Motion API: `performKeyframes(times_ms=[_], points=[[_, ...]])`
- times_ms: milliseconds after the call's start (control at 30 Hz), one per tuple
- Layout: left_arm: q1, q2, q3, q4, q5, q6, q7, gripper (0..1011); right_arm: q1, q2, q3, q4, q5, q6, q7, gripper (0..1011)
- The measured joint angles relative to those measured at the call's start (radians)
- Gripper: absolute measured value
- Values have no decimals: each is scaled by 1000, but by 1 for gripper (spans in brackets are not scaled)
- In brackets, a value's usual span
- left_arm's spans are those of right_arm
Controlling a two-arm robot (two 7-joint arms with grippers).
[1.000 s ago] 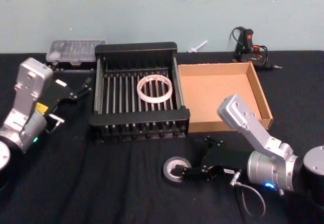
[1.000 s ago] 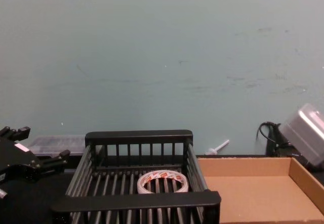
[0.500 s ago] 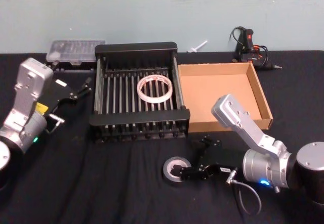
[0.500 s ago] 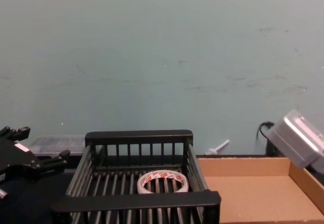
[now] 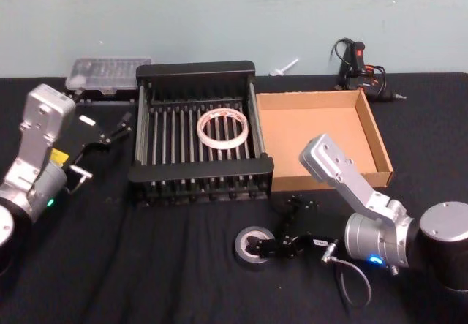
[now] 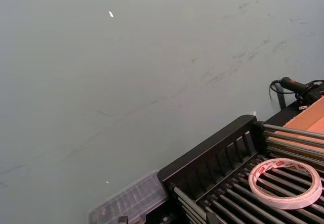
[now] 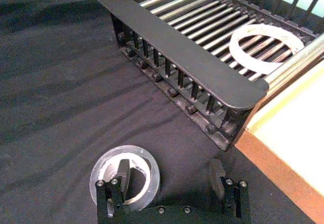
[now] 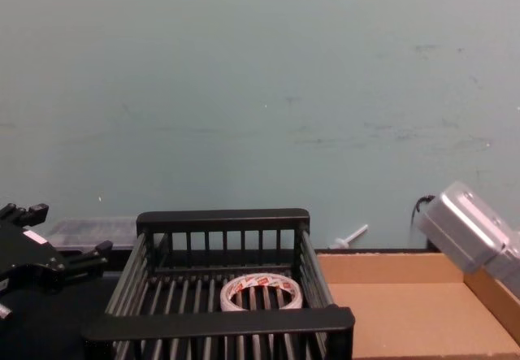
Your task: Pick up the white tape and place it into the black box , Pick up the silver tape and place it into the brown box.
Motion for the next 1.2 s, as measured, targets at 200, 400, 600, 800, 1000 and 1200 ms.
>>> performKeyframes(times_ms=[200, 400, 600, 800, 1000, 1200], points=[[0, 0, 0, 0, 0, 0, 0, 1001, 5, -2, -7, 5, -7, -2, 0, 1000], [0, 0, 0, 0, 0, 0, 0, 1001, 4, -2, -6, 5, -7, -2, -1, 1000], [0, 0, 0, 0, 0, 0, 0, 1001, 3, -2, -5, 4, -6, -3, -1, 981], [0, 0, 0, 0, 0, 0, 0, 1001, 3, -1, -4, 3, -5, -3, -1, 824], [0, 0, 0, 0, 0, 0, 0, 1001, 2, -1, -3, 3, -5, -3, -1, 634], [0, 0, 0, 0, 0, 0, 0, 1002, 2, -1, -3, 3, -4, -3, -1, 474]])
